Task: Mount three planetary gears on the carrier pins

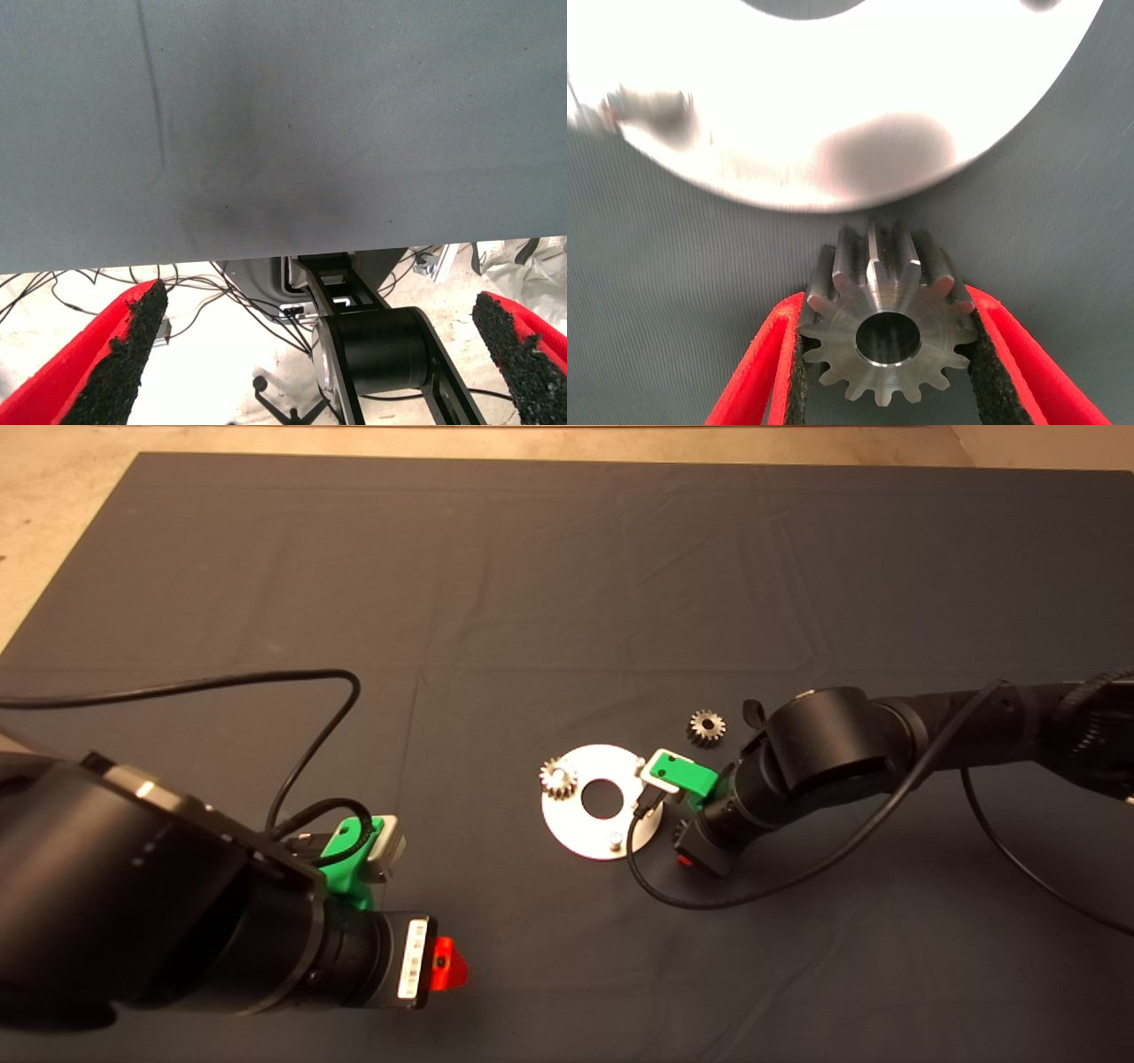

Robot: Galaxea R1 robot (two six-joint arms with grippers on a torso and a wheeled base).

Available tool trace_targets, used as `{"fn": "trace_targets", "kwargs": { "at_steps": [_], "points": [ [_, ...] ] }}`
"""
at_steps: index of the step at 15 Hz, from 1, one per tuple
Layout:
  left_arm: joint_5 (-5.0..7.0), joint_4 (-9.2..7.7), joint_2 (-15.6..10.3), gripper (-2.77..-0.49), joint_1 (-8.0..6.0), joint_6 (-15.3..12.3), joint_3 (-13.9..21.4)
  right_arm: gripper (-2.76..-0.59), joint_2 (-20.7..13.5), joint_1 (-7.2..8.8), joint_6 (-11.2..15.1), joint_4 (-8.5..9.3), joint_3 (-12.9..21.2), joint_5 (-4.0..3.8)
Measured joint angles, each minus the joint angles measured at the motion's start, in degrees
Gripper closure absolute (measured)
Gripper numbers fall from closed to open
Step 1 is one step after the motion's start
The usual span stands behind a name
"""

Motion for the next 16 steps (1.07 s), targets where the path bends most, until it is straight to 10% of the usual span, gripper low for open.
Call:
{"fn": "trace_targets", "kwargs": {
  "at_steps": [4, 8, 16],
  "points": [
    [0.00, 0.00, 0.0, -2.48, 0.00, -0.1, 0.0, -1.05, 2.7, 1.10, 0.0, 1.55, -2.4, -1.21],
    [0.02, 0.00, 0.1, -2.48, 0.00, -0.1, 0.0, -1.05, 5.6, 4.84, 0.0, 2.75, -3.5, 0.11],
    [0.00, 0.00, 0.2, -2.48, 0.00, -0.3, 0.0, -1.05, 7.9, 7.47, 0.0, 9.18, -3.9, -0.11]
  ]
}}
